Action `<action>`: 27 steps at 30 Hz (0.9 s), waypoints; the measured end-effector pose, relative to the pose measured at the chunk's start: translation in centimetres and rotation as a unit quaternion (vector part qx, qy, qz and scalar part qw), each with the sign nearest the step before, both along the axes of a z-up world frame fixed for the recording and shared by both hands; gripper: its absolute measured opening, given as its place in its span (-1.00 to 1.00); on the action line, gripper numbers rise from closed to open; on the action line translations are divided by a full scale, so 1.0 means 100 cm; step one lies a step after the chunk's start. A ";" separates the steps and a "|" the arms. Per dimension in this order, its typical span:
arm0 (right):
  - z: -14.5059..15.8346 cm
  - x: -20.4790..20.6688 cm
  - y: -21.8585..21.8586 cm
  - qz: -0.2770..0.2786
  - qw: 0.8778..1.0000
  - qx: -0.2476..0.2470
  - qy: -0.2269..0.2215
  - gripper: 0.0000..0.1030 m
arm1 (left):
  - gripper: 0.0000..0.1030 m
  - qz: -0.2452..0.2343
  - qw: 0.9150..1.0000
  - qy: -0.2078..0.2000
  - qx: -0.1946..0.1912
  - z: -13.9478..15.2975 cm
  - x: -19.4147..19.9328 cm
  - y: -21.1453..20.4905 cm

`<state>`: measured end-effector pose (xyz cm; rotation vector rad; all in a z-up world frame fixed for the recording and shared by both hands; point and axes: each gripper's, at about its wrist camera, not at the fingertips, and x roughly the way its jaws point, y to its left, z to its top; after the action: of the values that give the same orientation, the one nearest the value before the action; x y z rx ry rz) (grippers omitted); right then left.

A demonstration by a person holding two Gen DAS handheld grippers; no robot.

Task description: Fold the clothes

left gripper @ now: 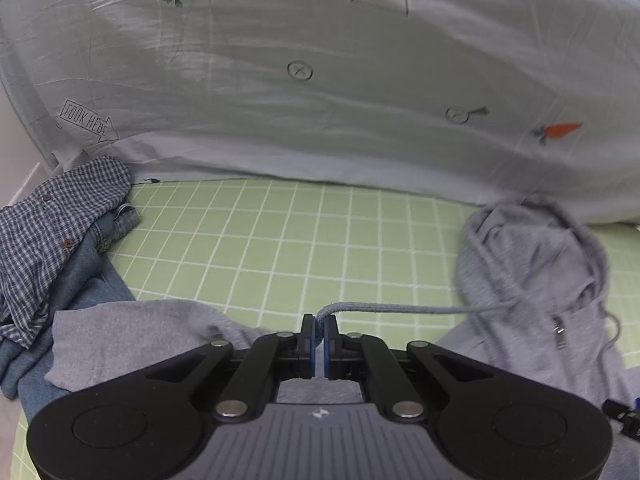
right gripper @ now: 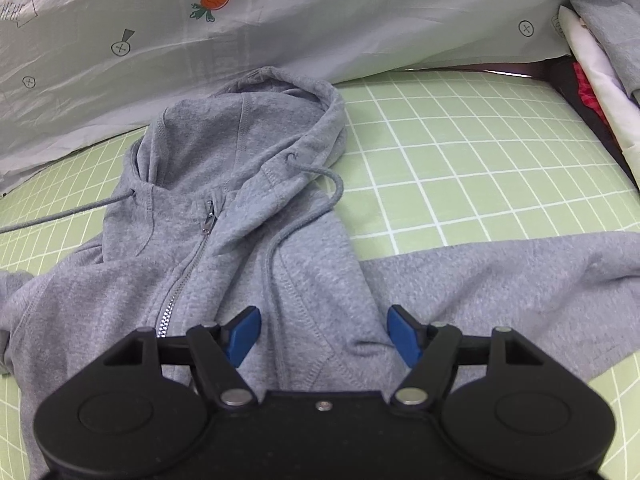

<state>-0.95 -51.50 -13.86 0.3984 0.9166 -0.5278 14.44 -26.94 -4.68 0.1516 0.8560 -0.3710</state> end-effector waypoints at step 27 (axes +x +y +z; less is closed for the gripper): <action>-0.009 -0.019 0.003 -0.013 0.999 -0.010 0.042 0.39 | -0.03 0.142 0.987 0.078 0.004 -0.055 0.028 0.051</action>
<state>-2.84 -51.23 -14.76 0.3733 0.9864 -0.5806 17.28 -21.86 -10.21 0.0068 1.0196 -0.1117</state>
